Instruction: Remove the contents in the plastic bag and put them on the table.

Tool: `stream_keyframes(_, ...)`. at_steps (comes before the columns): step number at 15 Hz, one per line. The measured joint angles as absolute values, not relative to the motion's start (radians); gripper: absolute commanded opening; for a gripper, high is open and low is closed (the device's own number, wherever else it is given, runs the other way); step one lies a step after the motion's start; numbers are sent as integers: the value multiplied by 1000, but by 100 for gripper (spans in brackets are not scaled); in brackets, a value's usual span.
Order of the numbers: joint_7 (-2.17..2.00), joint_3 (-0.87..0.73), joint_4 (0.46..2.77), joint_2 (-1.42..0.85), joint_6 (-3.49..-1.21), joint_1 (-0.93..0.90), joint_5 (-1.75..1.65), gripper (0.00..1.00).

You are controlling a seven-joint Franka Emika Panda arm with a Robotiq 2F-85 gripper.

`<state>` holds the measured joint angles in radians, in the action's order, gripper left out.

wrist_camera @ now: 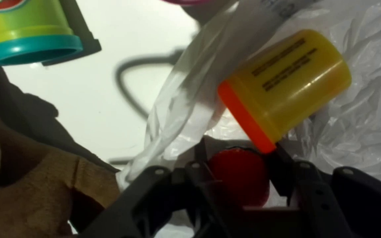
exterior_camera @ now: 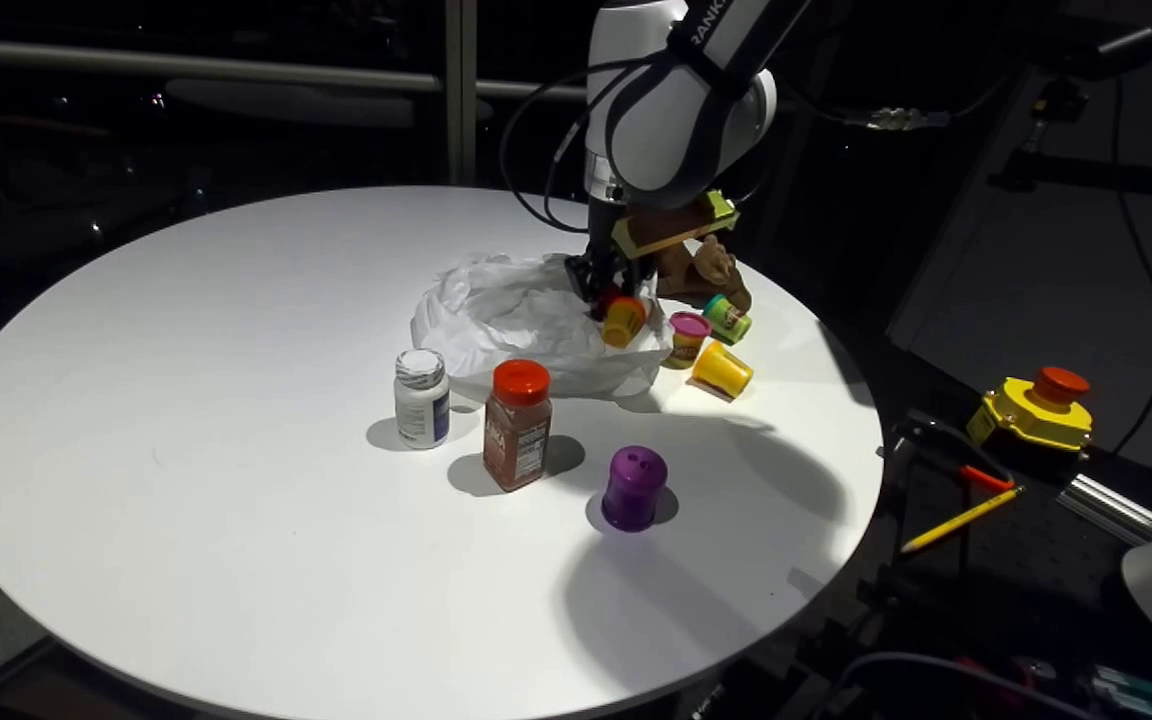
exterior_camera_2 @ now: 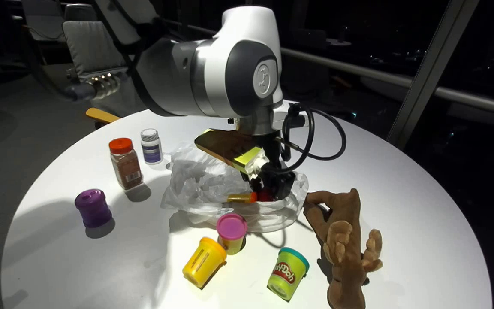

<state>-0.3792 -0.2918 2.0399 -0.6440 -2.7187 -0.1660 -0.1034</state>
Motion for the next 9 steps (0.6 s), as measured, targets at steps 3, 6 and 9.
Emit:
stream_keyframes(3, -381, -294, 2038, -644, -2719, -164, -103, 22)
stream_keyframes(6, -380, -285, 2036, -639, -2724, -157, -98, 22)
stream_keyframes(9, -367, -236, 2037, -618, -2753, -119, -68, 22)
